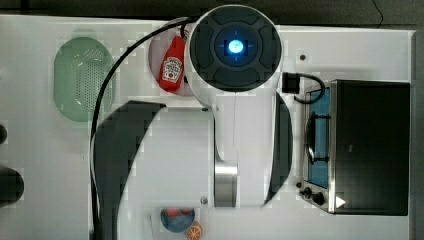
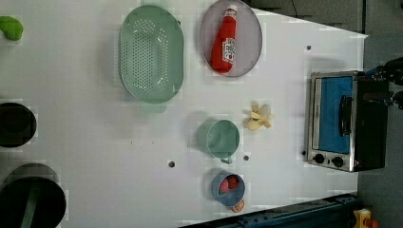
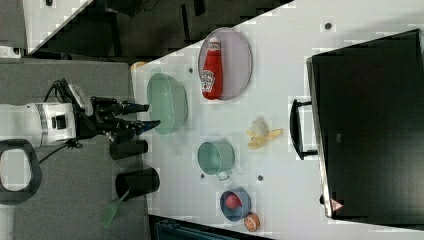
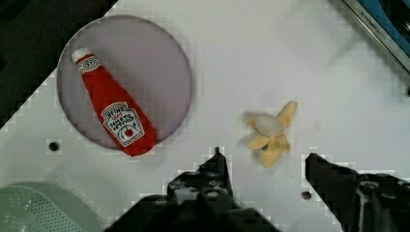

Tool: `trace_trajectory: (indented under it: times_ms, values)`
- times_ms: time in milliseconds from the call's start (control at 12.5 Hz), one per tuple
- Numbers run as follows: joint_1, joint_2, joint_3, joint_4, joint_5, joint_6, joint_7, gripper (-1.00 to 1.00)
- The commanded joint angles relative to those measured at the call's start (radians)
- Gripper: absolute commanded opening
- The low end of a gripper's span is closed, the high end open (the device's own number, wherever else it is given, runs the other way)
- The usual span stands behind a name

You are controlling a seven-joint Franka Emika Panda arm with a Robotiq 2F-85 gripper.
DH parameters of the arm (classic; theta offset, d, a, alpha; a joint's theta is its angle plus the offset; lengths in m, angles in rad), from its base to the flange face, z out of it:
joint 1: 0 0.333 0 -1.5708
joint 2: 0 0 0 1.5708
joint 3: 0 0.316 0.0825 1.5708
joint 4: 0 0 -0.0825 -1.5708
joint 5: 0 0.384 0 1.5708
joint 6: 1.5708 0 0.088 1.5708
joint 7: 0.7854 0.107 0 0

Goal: Pick banana from table and place on oven.

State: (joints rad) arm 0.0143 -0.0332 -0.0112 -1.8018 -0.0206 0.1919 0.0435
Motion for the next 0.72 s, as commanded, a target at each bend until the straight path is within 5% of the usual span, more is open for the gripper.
trace_trajectory:
  times_ms: [80, 240, 720]
  values:
    - [-0.036, -0.454, -0.013, -0.25, 0.007, -0.173, 0.053, 0.59]
    - [-0.036, -0.453, -0.011, -0.251, 0.007, -0.171, 0.053, 0.99]
    - [-0.036, -0.337, -0.011, -0.296, 0.007, -0.097, 0.053, 1.0]
